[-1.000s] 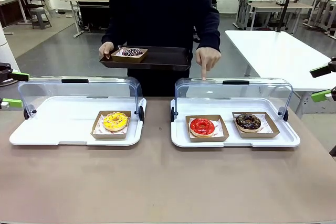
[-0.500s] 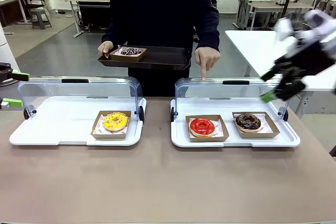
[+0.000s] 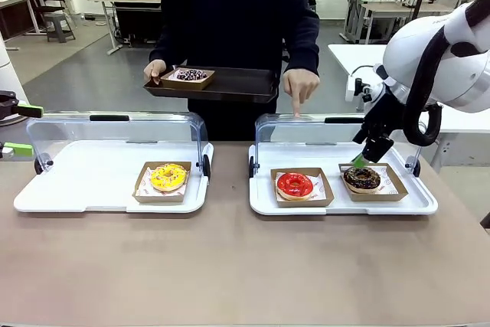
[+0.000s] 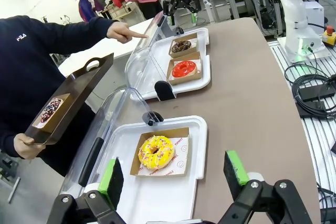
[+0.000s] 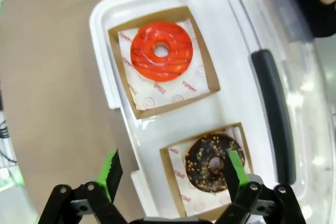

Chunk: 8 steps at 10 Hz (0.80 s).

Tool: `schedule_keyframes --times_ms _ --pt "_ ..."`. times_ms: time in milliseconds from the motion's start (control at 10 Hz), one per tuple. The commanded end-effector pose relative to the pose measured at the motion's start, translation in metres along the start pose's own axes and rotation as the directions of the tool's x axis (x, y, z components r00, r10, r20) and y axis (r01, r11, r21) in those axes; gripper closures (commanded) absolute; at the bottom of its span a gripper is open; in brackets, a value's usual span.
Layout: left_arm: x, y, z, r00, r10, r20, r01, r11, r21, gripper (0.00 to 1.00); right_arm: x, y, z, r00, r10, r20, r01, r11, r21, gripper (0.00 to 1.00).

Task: Provide the desired donut to the person.
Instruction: Pick up and lift the Paper togo box containing the Donut pointed at by the person.

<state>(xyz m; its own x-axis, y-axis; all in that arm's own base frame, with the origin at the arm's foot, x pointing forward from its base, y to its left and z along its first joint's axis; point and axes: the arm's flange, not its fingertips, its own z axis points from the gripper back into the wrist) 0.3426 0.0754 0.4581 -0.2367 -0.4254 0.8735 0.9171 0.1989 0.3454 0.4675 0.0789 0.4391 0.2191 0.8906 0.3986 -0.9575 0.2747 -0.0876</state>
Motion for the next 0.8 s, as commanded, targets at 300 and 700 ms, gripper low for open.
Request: schedule_keyframes --times_ms 300,700 --pt "-0.001 0.001 -0.001 1.0 -0.011 0.019 0.011 1.0 0.013 0.0 0.015 0.019 -0.021 0.999 0.032 -0.03 -0.032 0.999 -0.017 0.0" --pt "-0.001 0.001 -0.001 1.0 -0.011 0.019 0.011 1.0 0.013 0.0 0.022 0.044 -0.087 0.988 0.118 -0.102 -0.114 0.992 0.046 0.0"
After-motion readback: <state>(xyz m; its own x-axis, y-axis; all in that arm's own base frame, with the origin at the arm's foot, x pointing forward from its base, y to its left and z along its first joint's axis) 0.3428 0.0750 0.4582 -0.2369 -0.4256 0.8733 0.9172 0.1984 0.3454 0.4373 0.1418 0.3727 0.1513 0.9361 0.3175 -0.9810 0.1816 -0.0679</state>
